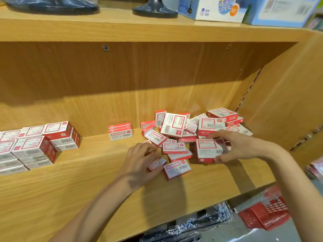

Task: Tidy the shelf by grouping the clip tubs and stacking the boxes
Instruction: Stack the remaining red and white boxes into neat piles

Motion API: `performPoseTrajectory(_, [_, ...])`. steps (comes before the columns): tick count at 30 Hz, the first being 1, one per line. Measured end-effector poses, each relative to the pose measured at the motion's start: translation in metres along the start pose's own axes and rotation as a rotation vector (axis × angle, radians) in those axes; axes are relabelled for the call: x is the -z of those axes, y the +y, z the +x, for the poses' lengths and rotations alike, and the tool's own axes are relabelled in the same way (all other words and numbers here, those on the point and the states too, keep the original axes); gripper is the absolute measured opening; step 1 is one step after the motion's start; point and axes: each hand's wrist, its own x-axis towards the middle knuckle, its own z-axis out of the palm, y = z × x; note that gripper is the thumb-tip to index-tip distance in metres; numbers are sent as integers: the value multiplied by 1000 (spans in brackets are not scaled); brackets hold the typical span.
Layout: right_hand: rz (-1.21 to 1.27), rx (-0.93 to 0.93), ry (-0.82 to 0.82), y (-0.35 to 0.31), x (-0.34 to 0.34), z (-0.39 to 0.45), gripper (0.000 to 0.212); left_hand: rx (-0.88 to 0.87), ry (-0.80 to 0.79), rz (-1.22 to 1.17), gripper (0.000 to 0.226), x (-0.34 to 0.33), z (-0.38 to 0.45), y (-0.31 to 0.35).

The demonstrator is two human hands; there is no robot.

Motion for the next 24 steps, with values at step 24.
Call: performPoseTrajectory(24, [-323, 311, 239, -39, -77, 42, 47, -6, -25, 125, 39, -3, -10, -8])
